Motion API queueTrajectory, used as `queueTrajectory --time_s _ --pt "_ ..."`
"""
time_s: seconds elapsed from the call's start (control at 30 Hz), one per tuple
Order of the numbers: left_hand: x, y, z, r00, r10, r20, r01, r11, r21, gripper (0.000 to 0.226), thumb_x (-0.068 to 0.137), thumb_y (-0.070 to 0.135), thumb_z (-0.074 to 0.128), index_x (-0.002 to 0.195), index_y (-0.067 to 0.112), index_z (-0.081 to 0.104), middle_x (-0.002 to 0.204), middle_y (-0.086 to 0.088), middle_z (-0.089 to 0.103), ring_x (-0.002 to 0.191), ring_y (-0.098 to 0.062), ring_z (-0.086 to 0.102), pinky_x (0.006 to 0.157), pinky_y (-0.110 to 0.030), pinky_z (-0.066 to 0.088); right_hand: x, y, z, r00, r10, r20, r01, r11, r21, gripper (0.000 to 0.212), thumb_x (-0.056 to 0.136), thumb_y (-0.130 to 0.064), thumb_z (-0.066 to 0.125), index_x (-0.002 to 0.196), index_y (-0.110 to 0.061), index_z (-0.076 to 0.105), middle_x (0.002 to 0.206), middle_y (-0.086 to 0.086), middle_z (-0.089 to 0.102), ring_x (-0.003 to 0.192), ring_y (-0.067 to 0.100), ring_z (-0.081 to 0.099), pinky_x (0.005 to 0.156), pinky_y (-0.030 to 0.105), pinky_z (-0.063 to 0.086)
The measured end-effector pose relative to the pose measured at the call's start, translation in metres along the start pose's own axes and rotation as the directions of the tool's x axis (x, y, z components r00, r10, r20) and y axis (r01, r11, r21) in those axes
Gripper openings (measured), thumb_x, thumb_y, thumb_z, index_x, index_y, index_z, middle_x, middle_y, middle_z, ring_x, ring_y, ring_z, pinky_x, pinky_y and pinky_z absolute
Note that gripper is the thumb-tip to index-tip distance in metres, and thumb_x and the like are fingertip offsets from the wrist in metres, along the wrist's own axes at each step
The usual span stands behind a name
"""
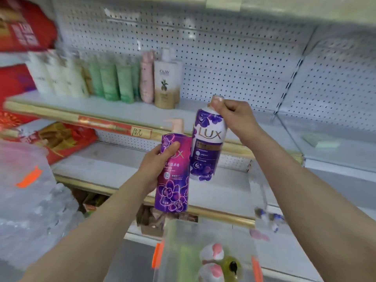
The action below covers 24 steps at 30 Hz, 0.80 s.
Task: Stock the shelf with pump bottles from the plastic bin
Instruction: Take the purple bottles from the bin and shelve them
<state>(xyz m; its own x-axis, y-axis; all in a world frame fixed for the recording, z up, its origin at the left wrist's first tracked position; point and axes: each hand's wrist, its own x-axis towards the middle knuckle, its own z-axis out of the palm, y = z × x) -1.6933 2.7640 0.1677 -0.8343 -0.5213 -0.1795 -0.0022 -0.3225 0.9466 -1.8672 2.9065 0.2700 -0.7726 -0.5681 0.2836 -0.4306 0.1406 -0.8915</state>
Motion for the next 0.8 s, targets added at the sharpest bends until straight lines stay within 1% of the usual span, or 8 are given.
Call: queueTrajectory --time_s 0.07,0.2,0.33,0.47,0.57,0.63,0.73,0.8 --pt "0.008 0.025 0.0 0.999 0.043 0.001 -0.043 0.999 0.013 0.067 0.061 0.046 0.081 0.118 0.016 0.061 0.098 -0.014 0.076 0.087 -0.034 0.073 0.081 -0.047 0.059 0.021 -0.028 -0.006 0.998 -0.04 -0.047 0.041 0.999 0.026 0.041 0.088 -0.045 0.071 0.096 -0.005 0.077 0.096 0.002 0.077 0.077 0.005 0.07 0.075 0.026 0.057" --pt "0.03 0.062 -0.004 0.994 0.108 -0.011 -0.108 0.994 0.007 0.056 0.065 0.044 0.08 0.111 0.016 0.063 0.091 -0.011 0.077 0.079 -0.031 0.074 0.073 -0.042 0.06 0.062 -0.067 -0.01 0.99 -0.092 -0.103 0.095 0.995 0.027 0.024 0.088 -0.042 0.072 0.085 -0.019 0.077 0.071 -0.006 0.075 0.066 0.003 0.071 0.058 0.018 0.052" --pt "0.057 0.082 -0.012 0.992 0.129 -0.001 -0.129 0.992 0.001 0.051 0.07 0.042 0.079 0.111 0.016 0.064 0.093 -0.012 0.076 0.081 -0.031 0.074 0.071 -0.039 0.059 0.104 -0.064 0.0 0.989 -0.1 -0.107 0.095 0.994 -0.046 0.025 0.087 -0.043 0.073 0.086 -0.019 0.078 0.076 -0.005 0.076 0.069 0.005 0.071 0.068 0.026 0.055" --pt "0.086 0.091 -0.02 0.992 0.124 0.017 -0.124 0.992 -0.007 0.052 0.072 0.041 0.079 0.114 0.015 0.064 0.095 -0.014 0.076 0.082 -0.033 0.074 0.074 -0.042 0.06 0.139 -0.038 0.014 0.995 -0.048 -0.087 0.04 0.994 -0.097 0.02 0.088 -0.042 0.072 0.085 -0.023 0.076 0.083 -0.01 0.075 0.082 0.009 0.072 0.088 0.038 0.059" --pt "0.108 0.099 -0.025 0.991 0.133 0.022 -0.132 0.991 -0.033 0.051 0.072 0.039 0.078 0.114 0.013 0.064 0.094 -0.014 0.076 0.077 -0.03 0.074 0.07 -0.039 0.059 0.161 -0.021 0.023 0.994 -0.029 -0.109 0.012 0.989 -0.148 0.033 0.085 -0.05 0.072 0.09 -0.018 0.077 0.091 0.001 0.077 0.094 0.019 0.072 0.091 0.042 0.057" --pt "0.121 0.105 -0.028 0.991 0.13 0.029 -0.128 0.99 -0.053 0.051 0.072 0.039 0.077 0.114 0.013 0.064 0.094 -0.015 0.076 0.076 -0.029 0.074 0.068 -0.038 0.059 0.173 -0.015 0.029 0.994 -0.016 -0.11 -0.002 0.988 -0.155 0.031 0.085 -0.05 0.072 0.092 -0.02 0.076 0.093 -0.004 0.076 0.096 0.017 0.071 0.09 0.036 0.057" --pt "0.141 0.111 -0.032 0.99 0.133 0.039 -0.13 0.989 -0.071 0.052 0.073 0.038 0.077 0.116 0.012 0.064 0.097 -0.016 0.075 0.077 -0.029 0.073 0.068 -0.038 0.06 0.186 -0.009 0.036 0.994 -0.017 -0.105 -0.001 0.986 -0.17 0.026 0.087 -0.046 0.071 0.099 -0.023 0.076 0.091 -0.01 0.073 0.093 0.01 0.069 0.075 0.02 0.052" --pt "0.153 0.113 -0.033 0.99 0.133 0.044 -0.129 0.988 -0.086 0.053 0.073 0.038 0.077 0.117 0.012 0.063 0.099 -0.017 0.075 0.079 -0.03 0.073 0.069 -0.038 0.06 0.194 -0.005 0.035 0.996 -0.001 -0.094 -0.015 0.986 -0.168 0.028 0.087 -0.048 0.071 0.103 -0.025 0.074 0.094 -0.009 0.073 0.092 0.01 0.068 0.07 0.017 0.05"
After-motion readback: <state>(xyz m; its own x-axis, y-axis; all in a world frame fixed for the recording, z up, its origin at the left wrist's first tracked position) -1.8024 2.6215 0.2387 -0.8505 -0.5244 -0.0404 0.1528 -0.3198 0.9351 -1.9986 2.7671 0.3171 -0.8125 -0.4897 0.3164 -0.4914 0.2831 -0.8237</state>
